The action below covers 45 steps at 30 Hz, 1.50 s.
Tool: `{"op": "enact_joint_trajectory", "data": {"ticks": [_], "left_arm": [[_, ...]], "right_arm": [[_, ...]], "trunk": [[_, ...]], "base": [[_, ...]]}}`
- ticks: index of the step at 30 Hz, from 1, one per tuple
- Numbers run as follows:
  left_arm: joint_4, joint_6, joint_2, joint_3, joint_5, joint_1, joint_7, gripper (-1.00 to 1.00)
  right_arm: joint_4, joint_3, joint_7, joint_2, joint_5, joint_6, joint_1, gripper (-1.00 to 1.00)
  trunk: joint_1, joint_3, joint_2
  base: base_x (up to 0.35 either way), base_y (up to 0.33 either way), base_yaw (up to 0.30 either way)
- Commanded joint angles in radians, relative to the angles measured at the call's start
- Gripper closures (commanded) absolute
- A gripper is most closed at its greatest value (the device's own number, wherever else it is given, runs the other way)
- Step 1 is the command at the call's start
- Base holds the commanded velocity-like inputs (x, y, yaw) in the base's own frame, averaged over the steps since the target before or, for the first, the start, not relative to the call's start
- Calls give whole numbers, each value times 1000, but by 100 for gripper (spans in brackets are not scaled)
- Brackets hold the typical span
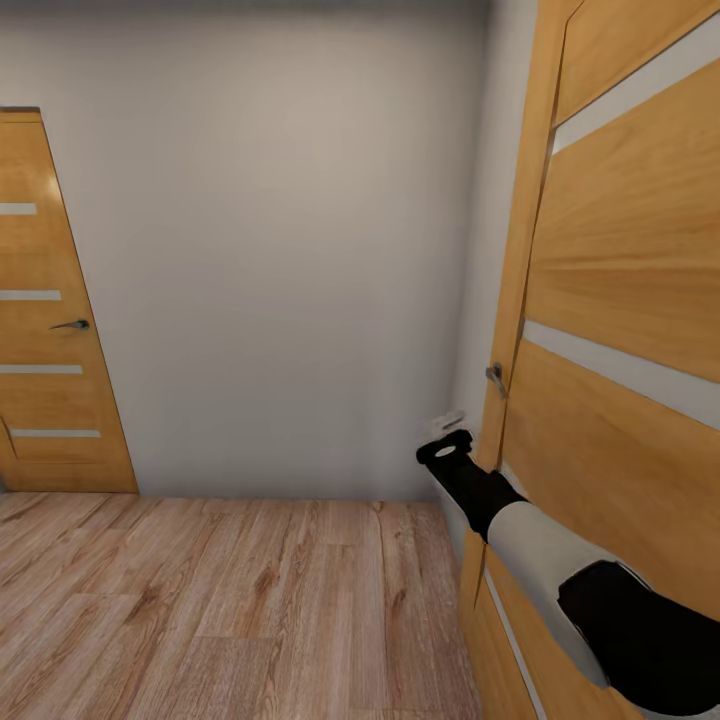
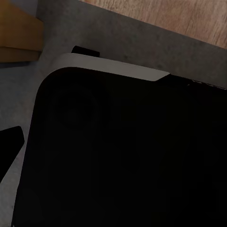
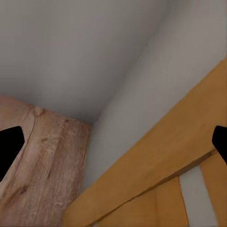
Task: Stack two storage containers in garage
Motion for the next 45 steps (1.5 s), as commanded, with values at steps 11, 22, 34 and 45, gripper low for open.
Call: {"op": "enact_joint_trajectory", "data": {"ticks": [11, 22, 34, 45], "left_arm": [[-1, -2, 0, 7, 2, 1, 1, -100], [-1, -2, 0, 8, 2, 0, 1, -100], [-1, -2, 0, 8, 2, 1, 1, -100], [0, -2, 0, 9, 3, 1, 1, -100]], "right_arm": [[407, 4, 103, 66, -114, -156, 84, -100], [426, 7, 143, 41, -127, -216, 506, -100], [427, 7, 213, -12, -129, -321, 702, -100], [427, 11, 208, -102, -117, -431, 928, -100]], "trunk": [[0, -1, -1], [0, -1, -1], [0, -1, -1], [0, -1, -1]], "base": [[0, 0, 0], [0, 0, 0], [0, 0, 0], [0, 0, 0]]}}
